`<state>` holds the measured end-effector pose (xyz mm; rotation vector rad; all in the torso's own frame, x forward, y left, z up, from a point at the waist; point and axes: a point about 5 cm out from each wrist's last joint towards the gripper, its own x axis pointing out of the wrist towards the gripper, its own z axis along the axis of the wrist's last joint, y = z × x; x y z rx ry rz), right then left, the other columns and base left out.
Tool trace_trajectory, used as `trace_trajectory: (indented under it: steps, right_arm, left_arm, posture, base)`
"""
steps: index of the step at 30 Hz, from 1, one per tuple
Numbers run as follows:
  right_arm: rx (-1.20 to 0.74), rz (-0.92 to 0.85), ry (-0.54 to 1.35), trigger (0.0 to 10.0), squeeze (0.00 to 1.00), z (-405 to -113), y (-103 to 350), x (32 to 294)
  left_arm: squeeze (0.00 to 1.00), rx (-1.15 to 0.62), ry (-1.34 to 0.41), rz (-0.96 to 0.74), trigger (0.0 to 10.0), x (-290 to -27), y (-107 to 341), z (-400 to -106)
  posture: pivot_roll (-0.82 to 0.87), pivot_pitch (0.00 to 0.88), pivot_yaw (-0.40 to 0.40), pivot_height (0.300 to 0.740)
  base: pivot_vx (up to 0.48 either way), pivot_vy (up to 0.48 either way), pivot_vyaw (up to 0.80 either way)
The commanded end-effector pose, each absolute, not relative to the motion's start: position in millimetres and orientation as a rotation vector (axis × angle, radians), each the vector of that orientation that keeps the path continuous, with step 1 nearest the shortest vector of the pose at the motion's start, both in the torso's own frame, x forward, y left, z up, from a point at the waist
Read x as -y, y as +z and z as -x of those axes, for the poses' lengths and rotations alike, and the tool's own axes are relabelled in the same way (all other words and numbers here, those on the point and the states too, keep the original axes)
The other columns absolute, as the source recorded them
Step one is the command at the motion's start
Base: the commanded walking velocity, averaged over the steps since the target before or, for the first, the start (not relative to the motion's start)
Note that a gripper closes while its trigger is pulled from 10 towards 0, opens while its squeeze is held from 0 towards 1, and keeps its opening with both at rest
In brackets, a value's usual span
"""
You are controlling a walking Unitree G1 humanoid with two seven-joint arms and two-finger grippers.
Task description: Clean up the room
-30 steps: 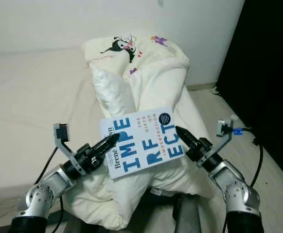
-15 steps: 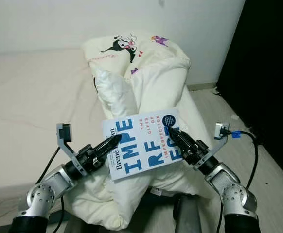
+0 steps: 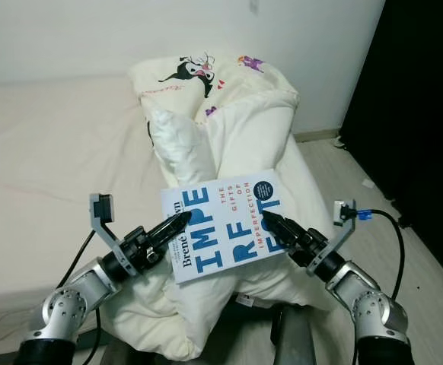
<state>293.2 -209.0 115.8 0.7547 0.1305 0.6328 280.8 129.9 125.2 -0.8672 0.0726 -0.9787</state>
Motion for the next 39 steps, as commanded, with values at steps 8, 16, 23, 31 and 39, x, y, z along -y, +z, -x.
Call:
trace_trajectory:
  steps: [8, 16, 23, 31, 39]
  right_arm:
    - [-0.229, -0.764, 0.788, 10.0, 0.00, -280, 111, 192]
    - [-0.292, -0.763, 0.843, 10.0, 0.00, -278, 109, 187]
    - [-0.256, -0.760, 0.838, 0.0, 0.00, -280, 112, 190]
    - [-0.155, -0.784, 0.818, 0.0, 0.00, -283, 122, 197]
    - [-0.075, -0.790, 0.791, 0.0, 0.00, -286, 130, 200]
  left_arm:
    - [0.00, -0.034, -1.080, 0.897, 0.0, -118, 134, -275]
    - [0.00, -0.029, -1.081, 0.897, 0.0, -118, 135, -275]
    - [0.00, -0.030, -1.082, 0.898, 0.0, -117, 134, -274]
    - [0.00, -0.035, -1.067, 0.890, 0.0, -118, 132, -276]
    - [0.00, -0.012, -0.952, 0.836, 0.0, -130, 129, -290]
  posture:
    - [-0.02, 0.140, 0.000, 0.417]
    - [-0.02, 0.134, -0.008, 0.417]
    - [-0.02, 0.130, -0.009, 0.417]
    - [-0.02, 0.127, -0.005, 0.417]
    - [-0.02, 0.127, -0.001, 0.417]
  base:
    - [0.000, 0.000, 0.00]
    - [0.000, 0.000, 0.00]
    - [0.000, 0.000, 0.00]
    - [0.000, 0.000, 0.00]
    - [0.000, 0.000, 0.00]
